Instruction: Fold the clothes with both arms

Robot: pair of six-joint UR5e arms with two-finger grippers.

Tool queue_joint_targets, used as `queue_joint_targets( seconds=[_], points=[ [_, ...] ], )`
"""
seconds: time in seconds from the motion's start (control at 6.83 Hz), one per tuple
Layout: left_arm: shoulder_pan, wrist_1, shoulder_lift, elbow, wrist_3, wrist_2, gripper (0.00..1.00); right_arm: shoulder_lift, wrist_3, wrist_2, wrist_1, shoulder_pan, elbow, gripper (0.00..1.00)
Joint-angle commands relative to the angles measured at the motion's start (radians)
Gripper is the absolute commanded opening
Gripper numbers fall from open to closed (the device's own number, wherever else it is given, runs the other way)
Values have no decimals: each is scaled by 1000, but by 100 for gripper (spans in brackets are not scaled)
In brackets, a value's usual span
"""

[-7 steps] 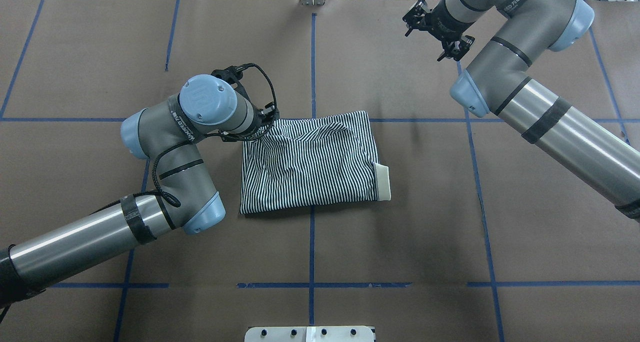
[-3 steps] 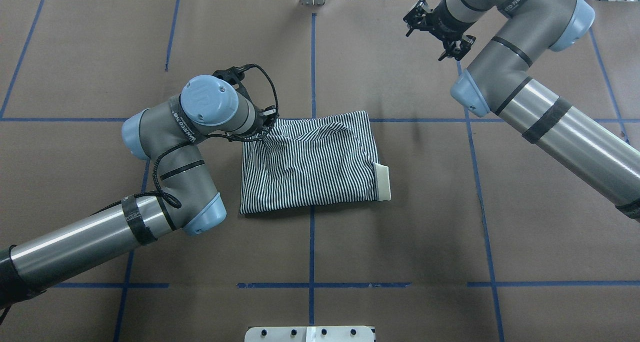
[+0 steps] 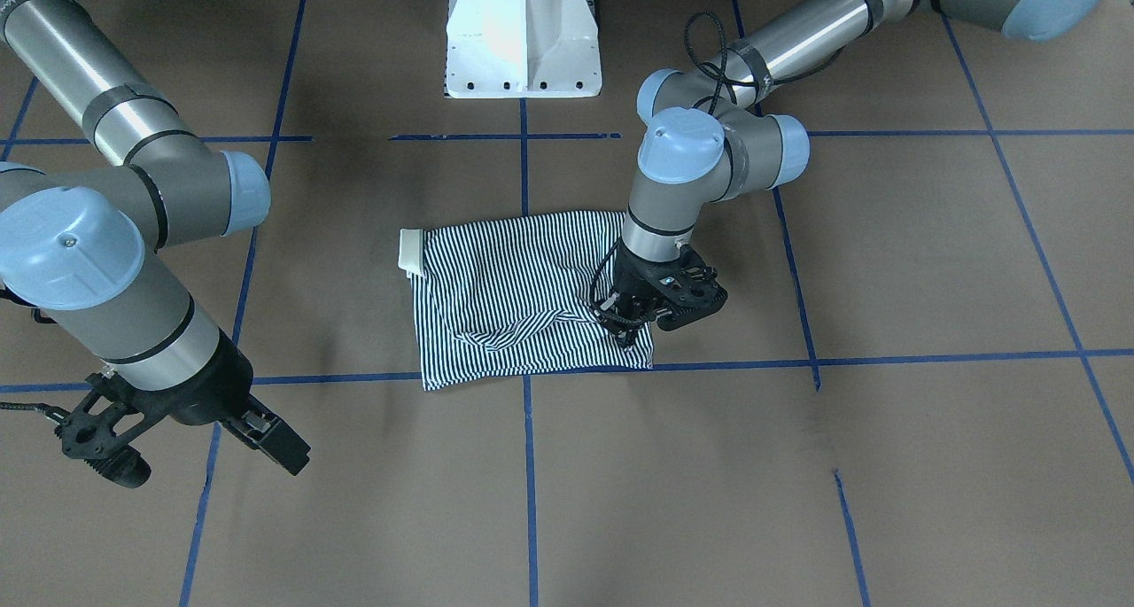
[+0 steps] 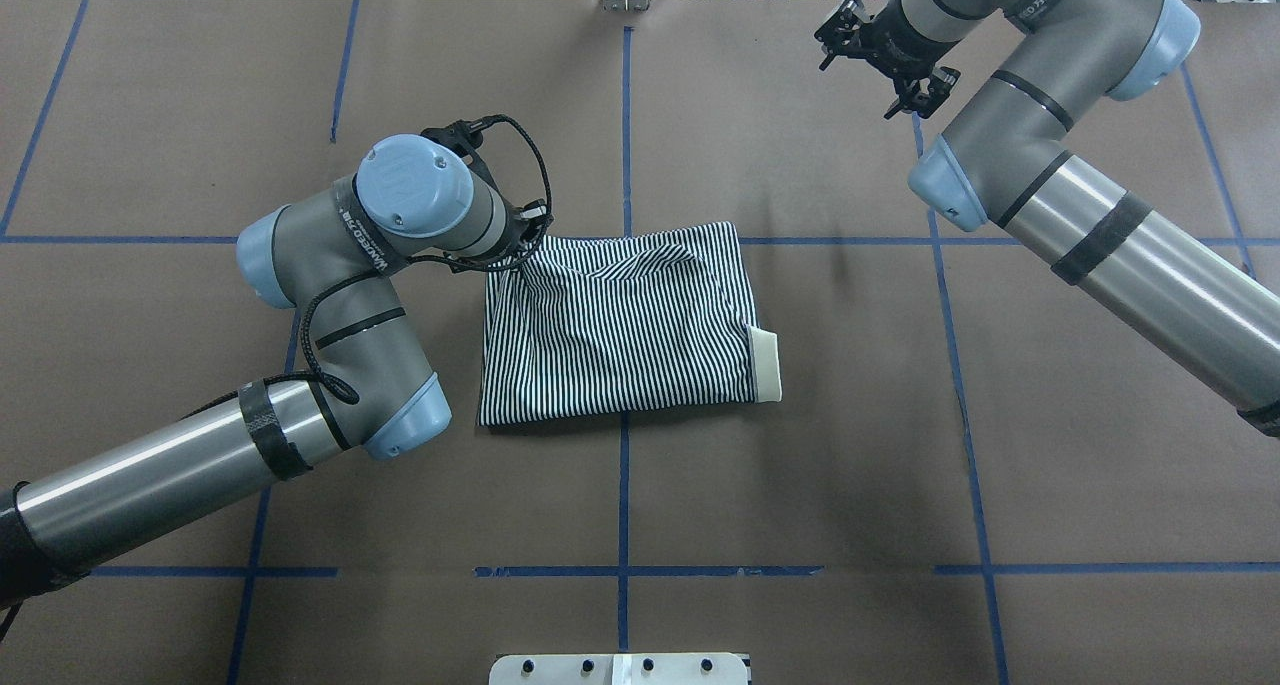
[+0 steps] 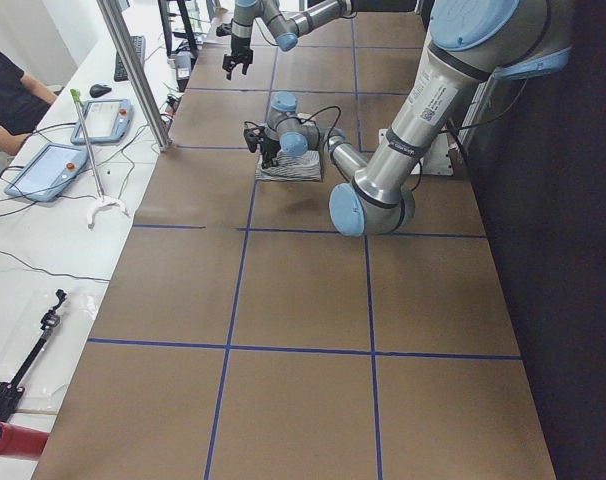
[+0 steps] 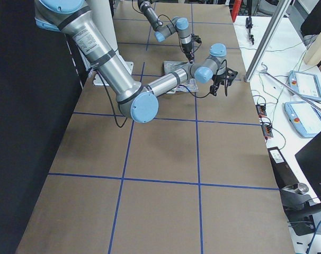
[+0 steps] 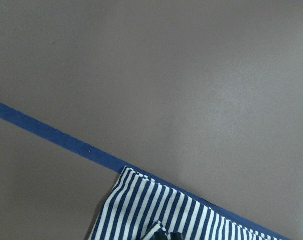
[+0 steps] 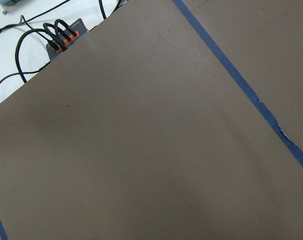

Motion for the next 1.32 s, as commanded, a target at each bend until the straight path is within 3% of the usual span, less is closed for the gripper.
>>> queue_joint_targets(
  seconds=[0.0,0.15,0.29,0.44,0.73,0.88,1.17],
  points=[
    [-33,26,1,-6,1,-3,0,-6,-3,0,4,1,0,100],
    [-36,26,2,-6,0,-3,0,-9,-3,-2,4,1,-1,100],
    [-33,25,-1,-6,-35,0,32,-15,-5,0,6,1,-1,100],
    [-32,23,-1,-5,-62,2,99,-18,-8,0,4,1,-1,100],
    [-87,26,5,-20,-25,-10,100,-21,-99,39,-5,44,2,100],
    [-126,41,25,-76,68,-41,100,-55,-150,115,-5,94,17,100],
    [-211,106,190,-315,288,-91,100,-171,-346,237,-6,246,95,100]
  ],
)
